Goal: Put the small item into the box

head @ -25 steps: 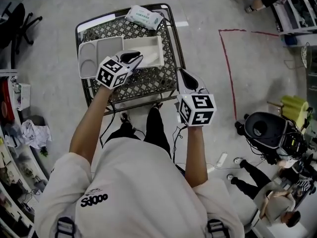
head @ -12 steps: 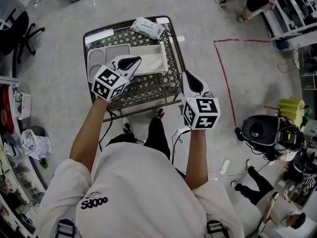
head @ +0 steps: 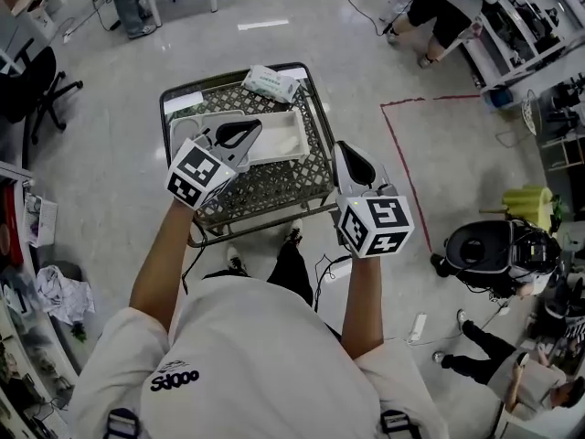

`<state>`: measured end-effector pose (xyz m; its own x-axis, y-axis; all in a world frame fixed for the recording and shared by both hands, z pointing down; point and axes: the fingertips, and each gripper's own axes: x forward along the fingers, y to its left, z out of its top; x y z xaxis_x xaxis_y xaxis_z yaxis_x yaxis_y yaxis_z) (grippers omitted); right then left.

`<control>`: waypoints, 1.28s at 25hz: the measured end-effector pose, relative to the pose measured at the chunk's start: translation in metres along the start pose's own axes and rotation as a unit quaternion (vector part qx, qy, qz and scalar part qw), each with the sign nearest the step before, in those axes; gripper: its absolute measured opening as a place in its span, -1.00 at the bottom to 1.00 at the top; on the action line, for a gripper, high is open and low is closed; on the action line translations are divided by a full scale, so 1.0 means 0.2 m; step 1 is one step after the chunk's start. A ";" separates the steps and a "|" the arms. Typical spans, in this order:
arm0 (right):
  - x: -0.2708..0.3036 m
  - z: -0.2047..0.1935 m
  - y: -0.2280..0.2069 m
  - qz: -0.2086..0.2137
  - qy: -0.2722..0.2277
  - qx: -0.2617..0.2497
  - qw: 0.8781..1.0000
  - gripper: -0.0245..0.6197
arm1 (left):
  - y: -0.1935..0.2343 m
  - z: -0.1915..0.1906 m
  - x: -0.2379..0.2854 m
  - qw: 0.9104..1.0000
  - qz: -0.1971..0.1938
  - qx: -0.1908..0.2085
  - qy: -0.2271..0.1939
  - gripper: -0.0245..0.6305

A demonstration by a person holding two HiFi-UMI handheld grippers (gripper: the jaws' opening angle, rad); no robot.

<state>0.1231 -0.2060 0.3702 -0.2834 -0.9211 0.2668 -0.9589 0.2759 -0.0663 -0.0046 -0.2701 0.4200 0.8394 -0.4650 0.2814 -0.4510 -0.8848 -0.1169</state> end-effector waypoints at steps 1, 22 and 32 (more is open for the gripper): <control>-0.01 0.03 0.02 0.004 -0.007 0.003 1.000 -0.89 | -0.01 0.02 -0.02 1.000 -0.005 0.002 -0.003 -0.91; -0.16 0.35 0.27 0.010 -0.065 -0.089 0.994 -0.89 | -0.04 0.47 -0.38 0.995 0.009 0.056 -0.077 -0.91; -0.19 0.42 0.36 0.033 -0.083 -0.104 0.990 -0.89 | -0.12 0.60 -0.45 0.992 0.002 0.072 -0.103 -0.91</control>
<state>0.0630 -0.1735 0.2750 -0.3605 -0.9268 0.1054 -0.9195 0.3721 0.1266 -0.0330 -0.2111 0.2829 0.8885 -0.4516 0.0813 -0.4192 -0.8709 -0.2565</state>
